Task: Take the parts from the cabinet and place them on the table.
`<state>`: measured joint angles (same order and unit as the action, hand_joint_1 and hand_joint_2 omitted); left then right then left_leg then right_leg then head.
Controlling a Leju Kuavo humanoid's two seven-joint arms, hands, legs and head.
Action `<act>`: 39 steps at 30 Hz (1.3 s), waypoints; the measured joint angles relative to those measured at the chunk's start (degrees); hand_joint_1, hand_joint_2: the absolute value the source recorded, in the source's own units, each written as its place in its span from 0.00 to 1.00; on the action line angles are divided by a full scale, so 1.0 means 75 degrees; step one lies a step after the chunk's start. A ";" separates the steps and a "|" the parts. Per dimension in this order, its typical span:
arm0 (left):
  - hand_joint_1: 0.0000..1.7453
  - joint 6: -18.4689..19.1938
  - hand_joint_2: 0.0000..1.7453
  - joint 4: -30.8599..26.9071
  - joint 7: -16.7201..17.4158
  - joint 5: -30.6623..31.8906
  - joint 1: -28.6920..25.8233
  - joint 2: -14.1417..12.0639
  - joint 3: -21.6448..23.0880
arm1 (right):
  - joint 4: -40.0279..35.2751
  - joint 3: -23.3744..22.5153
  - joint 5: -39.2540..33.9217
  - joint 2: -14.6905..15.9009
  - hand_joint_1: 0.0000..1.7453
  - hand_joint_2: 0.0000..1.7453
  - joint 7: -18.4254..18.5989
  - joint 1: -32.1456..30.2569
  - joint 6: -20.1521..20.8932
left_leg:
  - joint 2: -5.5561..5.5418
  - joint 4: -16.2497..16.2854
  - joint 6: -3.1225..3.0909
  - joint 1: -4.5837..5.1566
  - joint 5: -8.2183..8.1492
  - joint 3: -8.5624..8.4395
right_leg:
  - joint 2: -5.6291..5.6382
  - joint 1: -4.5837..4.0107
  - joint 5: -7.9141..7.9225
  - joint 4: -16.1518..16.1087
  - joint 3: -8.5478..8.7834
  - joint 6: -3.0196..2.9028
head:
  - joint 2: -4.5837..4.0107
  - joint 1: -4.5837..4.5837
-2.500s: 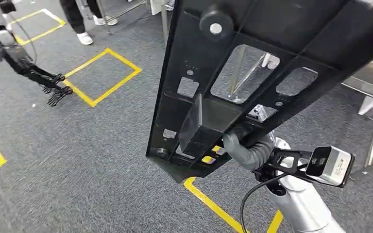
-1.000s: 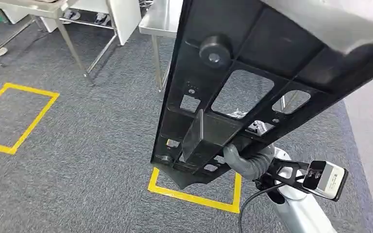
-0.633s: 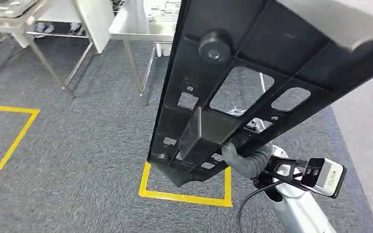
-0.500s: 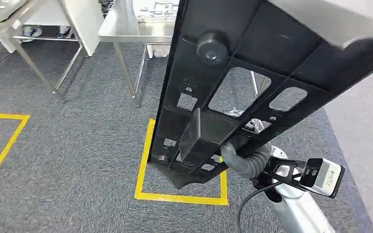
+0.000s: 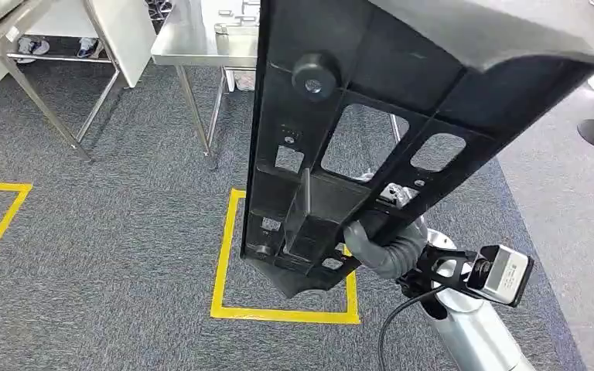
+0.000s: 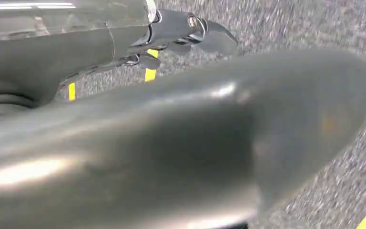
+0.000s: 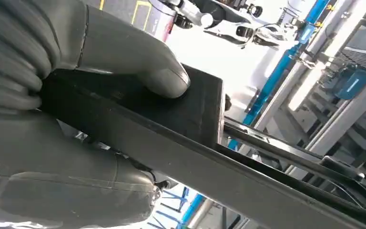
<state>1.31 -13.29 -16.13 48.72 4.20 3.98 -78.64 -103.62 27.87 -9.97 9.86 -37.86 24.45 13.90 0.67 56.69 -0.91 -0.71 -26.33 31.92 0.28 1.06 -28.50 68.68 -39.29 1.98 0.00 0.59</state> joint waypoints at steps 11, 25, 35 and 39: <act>0.00 0.0020 0.00 0.0009 -0.0012 0.0006 -0.0001 -0.0023 0.0003 | 0.0085 0.0032 -0.0093 -0.0023 1.00 1.00 0.0017 0.0162 -0.0067 | -0.0016 0.1956 0.0412 -0.0001 -0.1025 0.0880 | -0.0070 -0.0073 0.0333 -0.1534 0.0840 -0.0423 | 0.0000 -0.0076; 0.00 0.0009 0.00 0.0009 -0.0012 -0.0015 -0.0003 -0.0050 0.0000 | 0.0140 0.0061 -0.0192 -0.0050 1.00 1.00 0.0151 0.0327 -0.0082 | -0.0073 0.0010 -0.0085 0.0025 0.0031 0.0031 | 0.0057 -0.0093 -0.0367 -0.0402 0.0601 -0.0048 | 0.0000 -0.0017; 0.00 0.0017 0.00 0.0009 -0.0017 -0.0015 -0.0011 -0.0035 0.0000 | 0.0163 0.0038 -0.0233 -0.0058 1.00 1.00 0.0242 0.0308 -0.0303 | -0.0047 0.0013 0.0152 0.0046 -0.0370 -0.0320 | -0.0087 -0.0120 0.0558 -0.1439 0.0457 -0.0203 | 0.0000 -0.0023; 0.00 0.0017 0.00 0.0012 -0.0023 -0.0015 -0.0004 -0.0041 0.0000 | 0.0137 0.0026 -0.0157 -0.0058 1.00 1.00 0.0265 0.0296 -0.0347 | -0.0041 0.0483 0.0280 0.0021 -0.0485 -0.0241 | -0.0034 -0.0072 0.0461 -0.1542 0.0712 -0.0391 | 0.0000 -0.0047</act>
<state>1.44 -13.20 -16.31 48.61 4.17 3.67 -78.64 -102.60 28.06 -11.15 9.42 -35.87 26.67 11.30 0.36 60.31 1.19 -0.55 -29.97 30.11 0.03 0.52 -25.05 57.12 -33.95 -0.96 0.00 0.24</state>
